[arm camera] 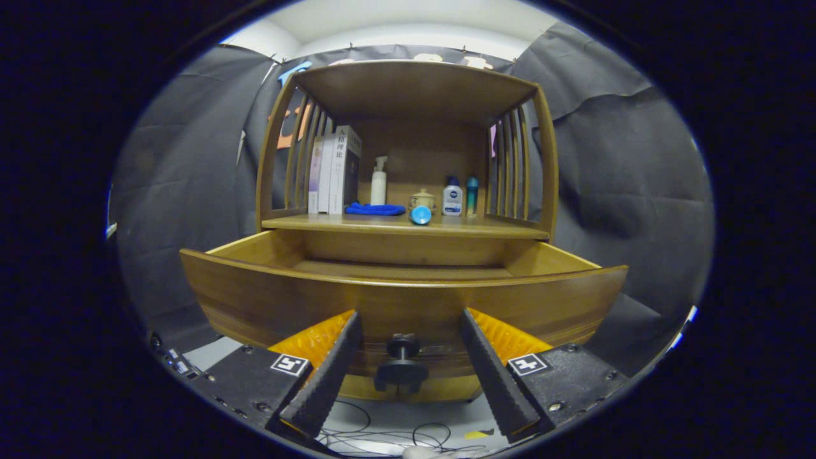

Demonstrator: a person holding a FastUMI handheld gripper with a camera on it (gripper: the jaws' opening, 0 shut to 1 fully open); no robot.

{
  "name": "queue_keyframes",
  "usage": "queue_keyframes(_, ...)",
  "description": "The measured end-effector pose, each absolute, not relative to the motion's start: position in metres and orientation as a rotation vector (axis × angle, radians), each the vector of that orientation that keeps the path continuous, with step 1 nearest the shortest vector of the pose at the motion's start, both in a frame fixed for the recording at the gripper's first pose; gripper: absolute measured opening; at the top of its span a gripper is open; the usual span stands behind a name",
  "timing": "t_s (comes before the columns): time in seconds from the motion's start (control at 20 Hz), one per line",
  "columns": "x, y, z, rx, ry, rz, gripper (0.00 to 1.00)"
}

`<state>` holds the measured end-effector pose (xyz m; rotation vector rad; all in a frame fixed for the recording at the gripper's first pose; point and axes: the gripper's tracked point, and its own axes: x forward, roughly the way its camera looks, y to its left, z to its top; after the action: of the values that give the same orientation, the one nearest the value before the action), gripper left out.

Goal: Pull open the drawer, take out the items inside it, and place them on the countertop above the cabinet.

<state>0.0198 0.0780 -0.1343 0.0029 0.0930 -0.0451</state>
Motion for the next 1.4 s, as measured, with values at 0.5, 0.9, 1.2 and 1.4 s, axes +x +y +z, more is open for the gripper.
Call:
queue_keyframes(0.5,0.024,0.078,-0.131,0.002,0.103,-0.044,0.98)
queue_keyframes(0.9,0.06,0.081,-0.118,0.008,0.097,-0.051,0.99)
queue_keyframes(1.2,0.084,0.084,-0.115,0.004,0.101,-0.06,0.98)
queue_keyframes(1.4,0.097,0.083,-0.113,0.003,0.101,-0.059,0.99)
